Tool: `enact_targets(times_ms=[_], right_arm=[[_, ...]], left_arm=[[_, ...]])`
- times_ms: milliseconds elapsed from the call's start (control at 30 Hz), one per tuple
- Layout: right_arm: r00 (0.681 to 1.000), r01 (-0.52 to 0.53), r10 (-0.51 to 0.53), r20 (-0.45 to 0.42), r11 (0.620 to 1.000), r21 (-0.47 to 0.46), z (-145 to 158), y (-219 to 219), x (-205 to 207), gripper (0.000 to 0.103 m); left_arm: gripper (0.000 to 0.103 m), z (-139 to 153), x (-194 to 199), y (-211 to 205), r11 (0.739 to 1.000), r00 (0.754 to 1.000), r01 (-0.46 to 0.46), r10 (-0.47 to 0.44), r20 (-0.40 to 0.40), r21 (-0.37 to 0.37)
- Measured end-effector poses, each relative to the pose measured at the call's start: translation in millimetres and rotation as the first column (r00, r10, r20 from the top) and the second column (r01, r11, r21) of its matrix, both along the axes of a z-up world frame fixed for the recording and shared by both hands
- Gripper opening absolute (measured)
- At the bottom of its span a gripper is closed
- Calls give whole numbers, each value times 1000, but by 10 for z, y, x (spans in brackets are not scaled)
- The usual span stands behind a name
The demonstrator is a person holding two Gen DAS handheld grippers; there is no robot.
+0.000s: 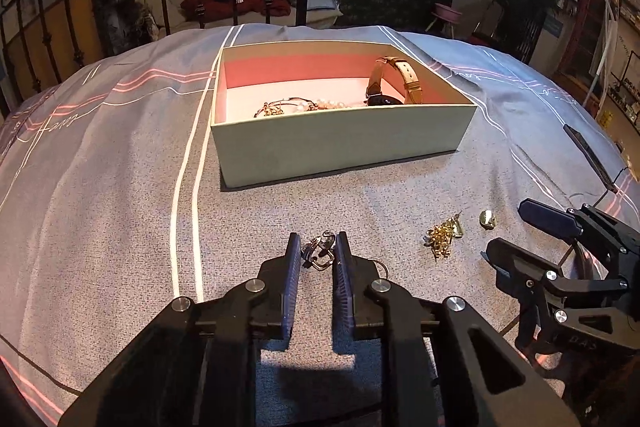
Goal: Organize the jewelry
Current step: 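Withdraw both tools and grasp the silver earring with the left tool, then grasp the gold pendant with the right tool while the left tool holds the silver earring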
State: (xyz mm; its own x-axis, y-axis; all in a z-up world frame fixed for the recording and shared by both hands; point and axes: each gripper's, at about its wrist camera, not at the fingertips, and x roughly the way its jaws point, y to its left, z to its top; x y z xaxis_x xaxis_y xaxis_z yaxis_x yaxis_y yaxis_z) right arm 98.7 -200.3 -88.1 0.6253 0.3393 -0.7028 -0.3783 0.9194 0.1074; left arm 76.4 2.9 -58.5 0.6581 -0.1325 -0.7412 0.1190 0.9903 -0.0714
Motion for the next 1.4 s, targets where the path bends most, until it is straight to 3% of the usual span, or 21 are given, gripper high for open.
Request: enact_targets(times_ms=[233, 367, 567, 733, 833, 900, 967, 1400], right_arm=[[999, -39, 38, -24, 999, -29, 37, 133, 160, 52], [996, -86, 84, -33, 993, -84, 2, 242, 210, 52], [995, -98, 98, -8, 991, -91, 20, 258, 196, 51], [991, -125, 121, -55, 989, -83, 1, 260, 254, 51], [990, -130, 126, -63, 990, -56, -9, 196, 248, 44], [990, -129, 126, -61, 991, -46, -8, 174, 237, 32], [990, -131, 129, -53, 991, -38, -10, 174, 224, 27], [984, -174, 169, -57, 981, -88, -22, 260, 259, 25]], left_arm=[[17, -22, 11, 178, 990, 999, -33, 33, -3, -137], [17, -40, -10, 131, 993, 999, -31, 32, 6, -110], [17, -38, -16, 130, 994, 1000, -30, 31, 7, -107], [17, -38, -13, 123, 994, 1000, -29, 30, 6, -103], [17, -38, -14, 127, 994, 1000, -29, 30, 6, -103], [17, -38, -14, 127, 994, 1000, -29, 30, 6, -102], [17, -36, -17, 125, 995, 1000, -29, 30, 7, -98], [18, -40, -30, 114, 996, 999, -30, 31, 9, -84]])
